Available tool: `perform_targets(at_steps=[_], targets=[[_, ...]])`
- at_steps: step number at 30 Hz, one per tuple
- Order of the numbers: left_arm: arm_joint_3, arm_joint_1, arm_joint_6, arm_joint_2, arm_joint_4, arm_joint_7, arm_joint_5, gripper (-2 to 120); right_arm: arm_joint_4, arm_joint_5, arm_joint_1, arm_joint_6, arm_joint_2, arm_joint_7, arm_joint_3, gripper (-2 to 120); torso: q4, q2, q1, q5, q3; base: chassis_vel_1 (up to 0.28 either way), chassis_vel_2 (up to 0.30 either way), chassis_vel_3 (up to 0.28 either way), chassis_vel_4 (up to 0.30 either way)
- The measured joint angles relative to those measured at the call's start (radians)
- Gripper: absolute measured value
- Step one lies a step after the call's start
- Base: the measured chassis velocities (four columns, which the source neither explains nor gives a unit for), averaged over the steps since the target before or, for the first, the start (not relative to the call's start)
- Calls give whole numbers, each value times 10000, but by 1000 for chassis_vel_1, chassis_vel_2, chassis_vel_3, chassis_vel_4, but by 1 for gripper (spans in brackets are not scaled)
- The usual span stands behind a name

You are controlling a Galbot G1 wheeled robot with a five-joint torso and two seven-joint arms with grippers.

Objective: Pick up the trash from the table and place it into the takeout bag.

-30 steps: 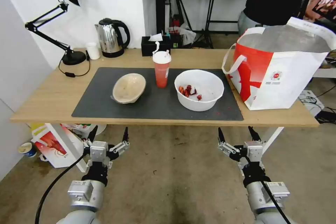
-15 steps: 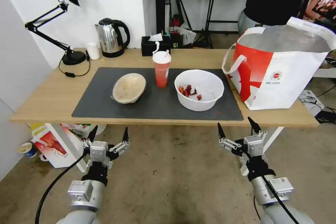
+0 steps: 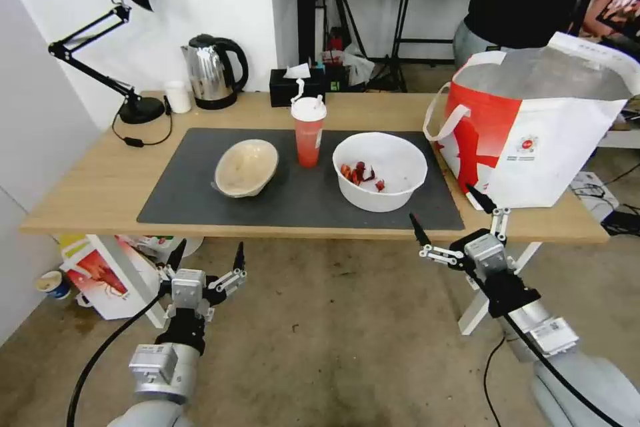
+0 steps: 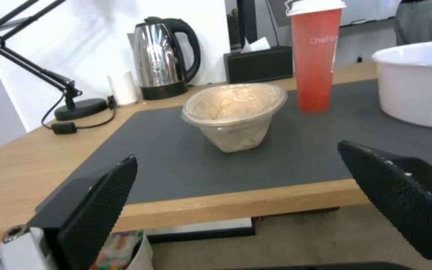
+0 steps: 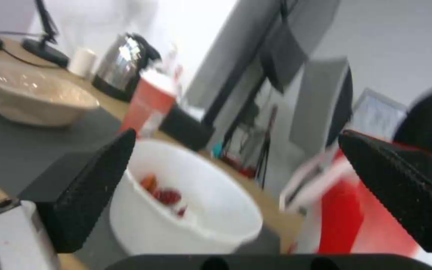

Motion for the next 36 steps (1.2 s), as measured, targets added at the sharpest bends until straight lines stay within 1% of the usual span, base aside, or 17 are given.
perform_targets(at_steps=[1,2,5,6,10,11,15,16,18,20,21,22,23,25,32,33,36], targets=[[0,0,0,0,0,0,0,100,0,0,0,0,0,0,0,100,0,0,0,0,0,0,0,0,0],[0,1,0,-1,0,0,0,100,3,9,162,259,-432,-65,112,100,10,0,0,5,0,0,0,0,0],[0,0,0,-1,-1,0,0,100,7,39,555,890,-1536,-223,386,100,7,0,4,4,1,0,0,0,0],[0,0,0,-1,-1,0,0,100,7,39,555,890,-1536,-223,386,100,7,0,4,4,1,0,0,0,0],[0,0,0,-1,-1,0,0,100,11,66,953,1505,-2680,-380,641,100,7,-1,4,5,1,0,0,0,0],[0,0,0,-1,-1,0,0,100,11,66,953,1505,-2680,-380,641,100,7,-1,4,5,1,0,0,0,0],[0,0,0,0,0,0,0,100,12,86,1310,2062,-3740,-520,864,100,6,0,4,5,1,0,0,0,0],[0,0,0,0,0,0,0,100,12,86,1310,2062,-3740,-520,864,100,6,0,4,5,1,0,0,0,0],[0,0,0,-1,-1,0,0,100,13,95,1452,2279,-4166,-574,961,100,7,0,4,4,1,0,0,0,0],[0,0,0,-1,-1,0,0,100,14,109,1654,2589,-4764,-649,1091,100,7,0,3,4,1,0,0,0,0],[0,0,0,-1,-1,0,0,100,14,109,1654,2589,-4764,-649,1091,100,7,0,3,4,1,0,0,0,0],[0,0,0,0,-1,0,0,100,16,117,1829,2855,-5292,-716,1207,100,8,0,3,1,1,0,0,0,0],[0,0,0,-1,-1,0,0,100,17,122,1889,2942,-5460,-736,1249,100,10,0,2,-4,1,0,0,0,0],[0,0,0,-1,-1,0,0,100,17,125,1915,2987,-5536,-750,1264,100,7,0,2,6,1,0,0,0,0],[-1,0,0,0,-1,0,0,100,19,147,1915,2992,-5540,-752,1266,100,5,0,2,6,1,0,0,0,0],[0,0,0,-1,0,0,0,100,27,184,1925,2993,-5598,-754,1269,100,6,0,1,2,1,0,0,0,0],[0,0,0,-1,-1,0,0,100,93,523,1944,2847,-5738,-740,1269,100,6,0,0,4,1,0,0,0,0]])
